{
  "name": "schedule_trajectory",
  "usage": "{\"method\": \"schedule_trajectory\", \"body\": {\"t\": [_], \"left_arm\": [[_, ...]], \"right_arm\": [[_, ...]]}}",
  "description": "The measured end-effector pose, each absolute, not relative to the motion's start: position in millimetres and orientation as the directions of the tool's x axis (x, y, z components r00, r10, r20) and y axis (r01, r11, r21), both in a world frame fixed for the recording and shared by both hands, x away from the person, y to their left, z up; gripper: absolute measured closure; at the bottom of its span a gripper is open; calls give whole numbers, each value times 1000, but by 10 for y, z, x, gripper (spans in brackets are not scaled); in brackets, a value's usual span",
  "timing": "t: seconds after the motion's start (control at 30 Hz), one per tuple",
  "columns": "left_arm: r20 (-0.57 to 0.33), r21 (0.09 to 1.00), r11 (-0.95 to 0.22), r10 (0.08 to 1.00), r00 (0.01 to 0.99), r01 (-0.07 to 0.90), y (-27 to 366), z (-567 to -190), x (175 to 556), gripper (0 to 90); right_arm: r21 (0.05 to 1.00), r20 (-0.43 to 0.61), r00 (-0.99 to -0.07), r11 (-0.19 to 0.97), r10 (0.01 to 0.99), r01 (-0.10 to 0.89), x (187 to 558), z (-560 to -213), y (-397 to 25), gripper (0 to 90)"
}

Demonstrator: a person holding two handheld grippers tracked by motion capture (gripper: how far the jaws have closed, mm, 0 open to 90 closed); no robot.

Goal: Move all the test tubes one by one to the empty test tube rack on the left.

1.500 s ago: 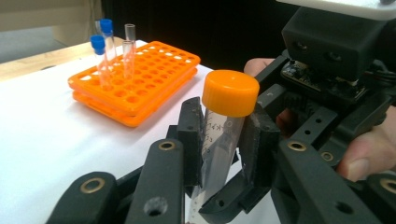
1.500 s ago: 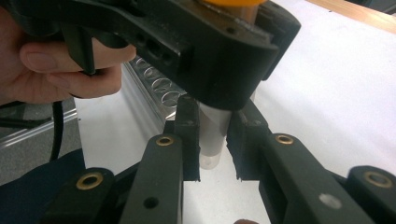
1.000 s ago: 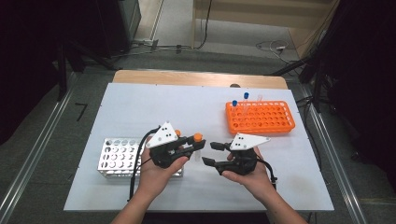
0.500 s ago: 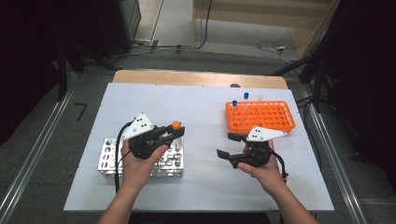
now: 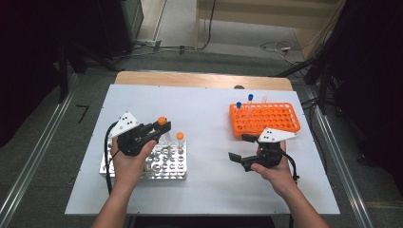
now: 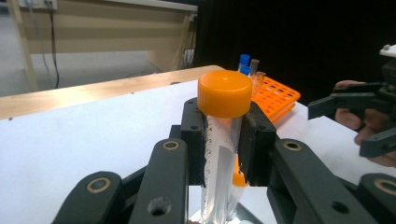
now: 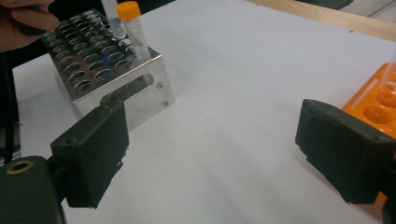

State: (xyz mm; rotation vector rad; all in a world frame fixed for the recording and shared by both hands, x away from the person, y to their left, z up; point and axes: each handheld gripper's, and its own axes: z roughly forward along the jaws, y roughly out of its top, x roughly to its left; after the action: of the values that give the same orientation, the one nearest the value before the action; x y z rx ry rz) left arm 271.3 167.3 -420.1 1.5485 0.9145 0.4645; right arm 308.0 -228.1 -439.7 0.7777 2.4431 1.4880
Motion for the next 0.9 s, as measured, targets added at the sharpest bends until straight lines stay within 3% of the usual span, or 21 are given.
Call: {"method": "schedule_trajectory", "body": {"t": [0.53,0.9], "left_arm": [[-181,952,-13,783,594,307,1534,-4332,2773,748],[-170,918,-83,801,574,387,1510,-4362,2782,706]], "right_arm": [[868,113,-806,338,580,365,3192,-4441,-2427,87],[872,112,-782,317,613,373,3251,-4450,-2546,102]]}}
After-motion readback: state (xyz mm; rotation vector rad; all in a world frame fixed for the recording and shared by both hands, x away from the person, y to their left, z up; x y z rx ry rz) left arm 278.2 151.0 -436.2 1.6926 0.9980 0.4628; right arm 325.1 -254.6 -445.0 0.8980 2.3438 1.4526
